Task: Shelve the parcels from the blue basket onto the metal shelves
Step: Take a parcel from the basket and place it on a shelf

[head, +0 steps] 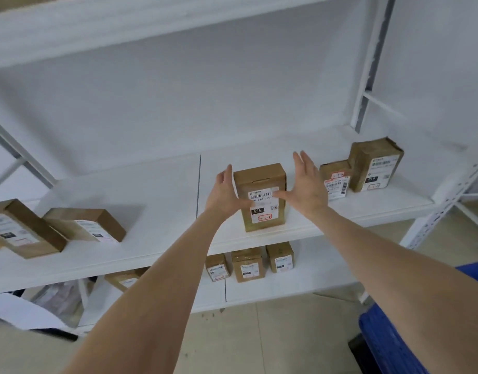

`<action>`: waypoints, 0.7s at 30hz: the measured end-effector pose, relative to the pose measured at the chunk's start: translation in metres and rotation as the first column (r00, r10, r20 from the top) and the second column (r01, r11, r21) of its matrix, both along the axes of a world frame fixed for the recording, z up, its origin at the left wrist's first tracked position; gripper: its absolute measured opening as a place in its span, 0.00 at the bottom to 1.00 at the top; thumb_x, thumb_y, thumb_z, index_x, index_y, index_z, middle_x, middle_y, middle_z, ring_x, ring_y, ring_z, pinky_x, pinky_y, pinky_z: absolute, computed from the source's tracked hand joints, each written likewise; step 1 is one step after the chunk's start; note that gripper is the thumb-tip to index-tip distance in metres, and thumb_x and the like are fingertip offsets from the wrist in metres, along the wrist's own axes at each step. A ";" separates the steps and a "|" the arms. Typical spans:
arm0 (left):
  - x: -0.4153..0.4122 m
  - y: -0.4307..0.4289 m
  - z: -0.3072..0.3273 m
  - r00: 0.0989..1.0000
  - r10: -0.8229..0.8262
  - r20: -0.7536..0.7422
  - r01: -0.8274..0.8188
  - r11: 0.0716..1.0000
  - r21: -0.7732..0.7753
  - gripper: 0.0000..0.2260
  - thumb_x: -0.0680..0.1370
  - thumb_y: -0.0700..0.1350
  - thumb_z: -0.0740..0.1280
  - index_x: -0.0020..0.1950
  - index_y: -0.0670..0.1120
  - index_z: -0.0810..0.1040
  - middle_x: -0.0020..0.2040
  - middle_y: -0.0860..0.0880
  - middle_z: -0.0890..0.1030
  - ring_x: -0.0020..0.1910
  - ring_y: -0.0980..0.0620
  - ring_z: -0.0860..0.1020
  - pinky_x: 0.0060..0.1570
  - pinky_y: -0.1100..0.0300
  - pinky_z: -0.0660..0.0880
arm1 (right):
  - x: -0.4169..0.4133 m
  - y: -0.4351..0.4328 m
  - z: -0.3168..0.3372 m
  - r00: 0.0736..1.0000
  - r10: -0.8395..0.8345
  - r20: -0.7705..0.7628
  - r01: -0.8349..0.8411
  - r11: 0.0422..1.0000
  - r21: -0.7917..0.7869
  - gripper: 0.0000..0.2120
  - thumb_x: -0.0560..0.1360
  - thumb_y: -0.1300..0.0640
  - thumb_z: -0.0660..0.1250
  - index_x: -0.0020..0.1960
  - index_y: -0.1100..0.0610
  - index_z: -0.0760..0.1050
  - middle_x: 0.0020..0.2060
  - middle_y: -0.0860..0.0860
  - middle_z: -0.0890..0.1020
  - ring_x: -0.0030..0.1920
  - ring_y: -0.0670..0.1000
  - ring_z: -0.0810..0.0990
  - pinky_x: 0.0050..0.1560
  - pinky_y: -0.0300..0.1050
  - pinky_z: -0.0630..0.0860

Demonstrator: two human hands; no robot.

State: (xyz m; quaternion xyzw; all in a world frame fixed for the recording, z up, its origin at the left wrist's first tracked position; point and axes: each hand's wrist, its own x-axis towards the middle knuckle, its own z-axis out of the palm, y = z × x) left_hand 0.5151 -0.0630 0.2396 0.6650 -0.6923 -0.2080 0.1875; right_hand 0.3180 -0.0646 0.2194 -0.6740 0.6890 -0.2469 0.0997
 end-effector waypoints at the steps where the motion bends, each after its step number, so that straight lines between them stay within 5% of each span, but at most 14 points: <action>1: -0.001 0.002 0.007 0.995 -0.022 0.100 0.033 0.993 -0.109 0.47 0.70 0.52 0.75 0.79 0.48 0.49 0.77 0.49 0.55 0.72 0.47 0.64 0.63 0.51 0.69 | 0.002 0.000 0.009 0.995 0.051 -0.080 -0.054 0.998 -0.030 0.51 0.69 0.42 0.73 0.79 0.53 0.45 0.79 0.51 0.47 0.78 0.55 0.49 0.75 0.53 0.55; 4: -0.009 0.002 0.021 0.912 -0.078 0.402 0.217 0.925 -0.312 0.32 0.76 0.50 0.69 0.76 0.48 0.59 0.76 0.49 0.59 0.73 0.48 0.62 0.63 0.52 0.69 | 0.016 -0.005 0.021 0.952 0.187 -0.243 -0.203 0.978 -0.041 0.41 0.75 0.48 0.70 0.79 0.51 0.49 0.79 0.50 0.49 0.78 0.55 0.48 0.76 0.53 0.57; 7: -0.020 0.001 0.018 0.832 -0.082 0.549 0.268 0.925 -0.268 0.25 0.78 0.45 0.65 0.74 0.49 0.64 0.75 0.47 0.62 0.74 0.48 0.61 0.64 0.53 0.68 | 0.028 -0.008 0.016 0.915 0.224 -0.337 -0.247 0.969 -0.027 0.30 0.78 0.54 0.65 0.77 0.50 0.57 0.77 0.50 0.56 0.77 0.58 0.52 0.73 0.53 0.62; 14: -0.021 -0.003 0.009 0.823 -0.053 0.565 0.212 0.952 -0.220 0.26 0.77 0.40 0.65 0.73 0.51 0.62 0.67 0.47 0.69 0.69 0.47 0.66 0.51 0.54 0.74 | 0.032 -0.011 0.008 0.943 0.200 -0.267 -0.210 0.978 -0.008 0.28 0.76 0.65 0.64 0.73 0.49 0.63 0.70 0.52 0.64 0.61 0.58 0.73 0.54 0.52 0.76; 21: -0.024 -0.010 0.007 0.841 -0.054 0.539 0.198 0.957 -0.212 0.25 0.77 0.40 0.65 0.72 0.50 0.61 0.66 0.44 0.67 0.67 0.44 0.66 0.50 0.54 0.74 | 0.033 -0.020 0.002 0.947 0.176 -0.270 -0.190 0.982 -0.025 0.29 0.74 0.65 0.67 0.71 0.48 0.64 0.67 0.53 0.64 0.56 0.58 0.74 0.48 0.52 0.78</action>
